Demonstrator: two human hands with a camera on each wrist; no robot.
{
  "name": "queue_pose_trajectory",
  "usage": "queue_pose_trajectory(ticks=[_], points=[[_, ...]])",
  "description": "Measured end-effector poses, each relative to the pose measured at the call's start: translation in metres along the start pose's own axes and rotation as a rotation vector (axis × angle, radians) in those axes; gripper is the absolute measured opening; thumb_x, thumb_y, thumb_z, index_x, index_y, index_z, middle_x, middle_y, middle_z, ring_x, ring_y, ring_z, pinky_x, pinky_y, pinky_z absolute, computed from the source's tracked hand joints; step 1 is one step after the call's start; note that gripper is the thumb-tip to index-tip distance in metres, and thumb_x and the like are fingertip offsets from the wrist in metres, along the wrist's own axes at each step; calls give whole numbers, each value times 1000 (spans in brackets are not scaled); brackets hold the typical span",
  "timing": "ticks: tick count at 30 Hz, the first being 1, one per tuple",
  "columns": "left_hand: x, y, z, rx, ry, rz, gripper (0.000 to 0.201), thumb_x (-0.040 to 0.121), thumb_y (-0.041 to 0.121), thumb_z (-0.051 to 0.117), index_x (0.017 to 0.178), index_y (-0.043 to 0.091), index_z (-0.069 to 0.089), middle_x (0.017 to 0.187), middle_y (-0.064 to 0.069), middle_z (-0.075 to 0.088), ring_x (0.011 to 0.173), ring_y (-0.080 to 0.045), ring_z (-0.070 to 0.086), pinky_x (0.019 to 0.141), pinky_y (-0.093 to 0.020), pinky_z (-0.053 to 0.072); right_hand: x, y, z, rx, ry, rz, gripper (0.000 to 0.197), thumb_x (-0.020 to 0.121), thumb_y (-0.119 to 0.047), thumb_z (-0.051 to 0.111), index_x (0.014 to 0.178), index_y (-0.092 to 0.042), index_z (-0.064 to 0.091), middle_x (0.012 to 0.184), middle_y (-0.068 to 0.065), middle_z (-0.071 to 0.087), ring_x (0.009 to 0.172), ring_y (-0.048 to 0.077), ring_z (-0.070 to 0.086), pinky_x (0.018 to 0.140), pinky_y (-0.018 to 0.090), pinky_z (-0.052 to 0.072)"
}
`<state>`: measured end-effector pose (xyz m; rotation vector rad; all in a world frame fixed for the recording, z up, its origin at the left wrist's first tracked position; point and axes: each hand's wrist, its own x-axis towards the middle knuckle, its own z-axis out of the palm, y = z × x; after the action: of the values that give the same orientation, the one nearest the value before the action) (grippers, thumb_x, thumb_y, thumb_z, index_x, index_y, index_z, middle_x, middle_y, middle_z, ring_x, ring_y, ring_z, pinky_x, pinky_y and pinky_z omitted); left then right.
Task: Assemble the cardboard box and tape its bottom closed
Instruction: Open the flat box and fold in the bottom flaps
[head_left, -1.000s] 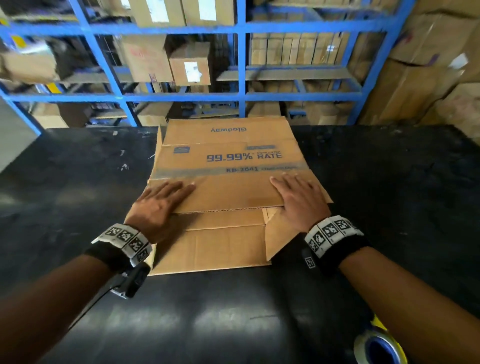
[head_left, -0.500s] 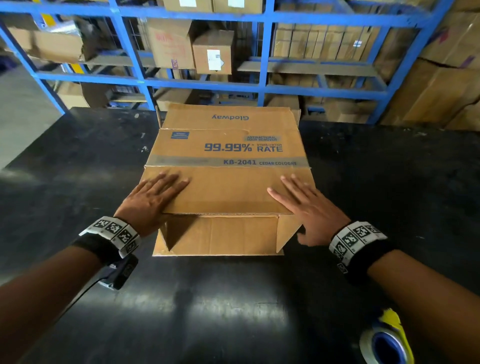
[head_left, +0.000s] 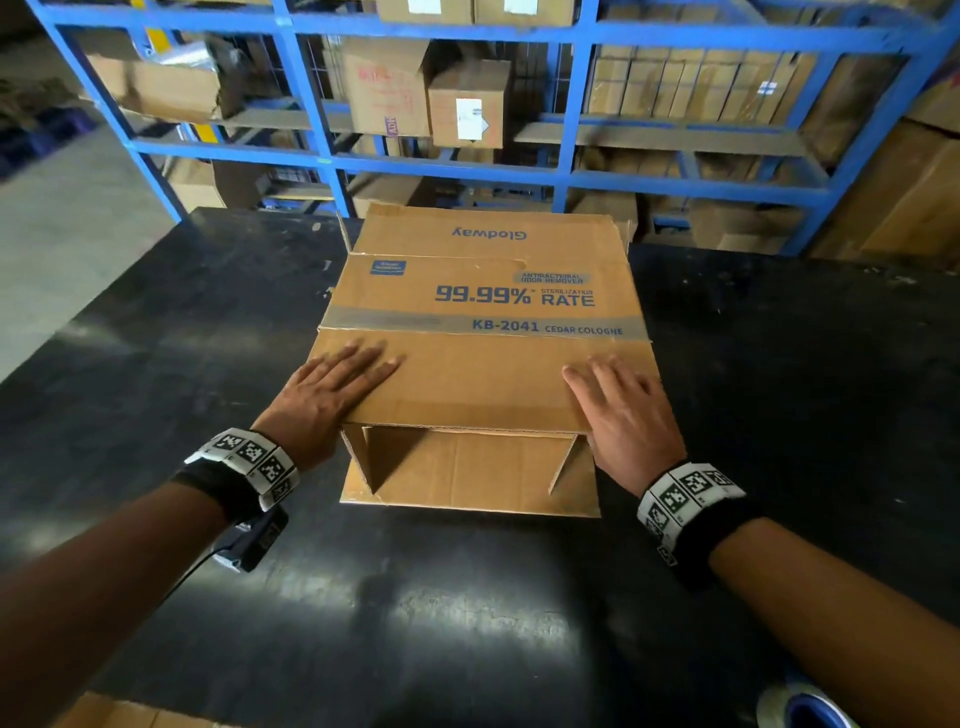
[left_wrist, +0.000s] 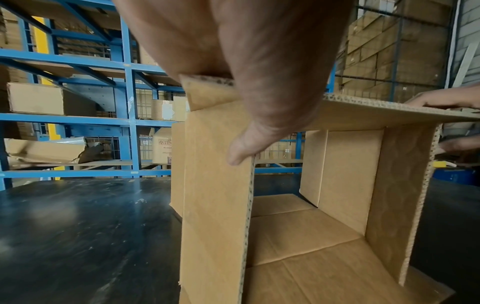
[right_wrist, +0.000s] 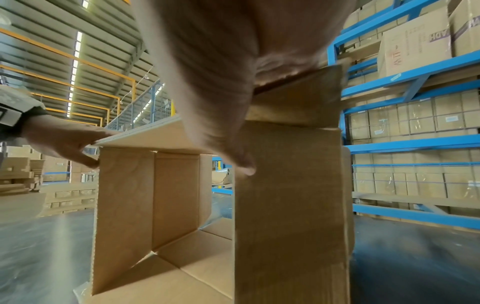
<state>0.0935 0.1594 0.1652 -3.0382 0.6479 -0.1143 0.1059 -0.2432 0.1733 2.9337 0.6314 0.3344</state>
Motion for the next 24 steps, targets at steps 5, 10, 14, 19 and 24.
queue_pose_trajectory(ticks=[5,10,14,19,24], points=[[8,8,0,-30,45,-175,96,93,17,59,160,49,-1,170,6,24,157,-22,21,126,-47,21,13,-19,2,20,-3,94,66,79,-19,70,140,-17,44,128,11,52,118,33,50,92,50,44],[2,20,7,-57,140,-260,80,94,20,53,162,39,14,168,3,30,157,-22,22,128,-44,16,14,-27,11,62,48,137,69,75,-16,72,139,-18,48,129,11,54,122,34,50,97,49,41],[1,17,8,-62,103,-224,92,90,30,63,162,40,6,170,3,23,159,-22,16,129,-47,14,11,-25,9,75,28,142,82,68,-26,83,140,-20,45,132,10,51,126,32,47,101,49,40],[-4,28,6,-15,26,-173,107,81,59,63,160,46,-8,174,-1,7,160,-27,2,127,-56,12,2,-25,7,119,21,142,93,66,-40,84,144,-20,39,141,11,46,135,34,41,111,53,35],[-3,32,6,-31,36,-206,106,85,60,62,158,48,-13,174,2,1,160,-23,-1,127,-56,12,-2,-28,11,151,21,162,95,69,-41,81,148,-19,34,151,13,40,144,37,33,117,55,29]])
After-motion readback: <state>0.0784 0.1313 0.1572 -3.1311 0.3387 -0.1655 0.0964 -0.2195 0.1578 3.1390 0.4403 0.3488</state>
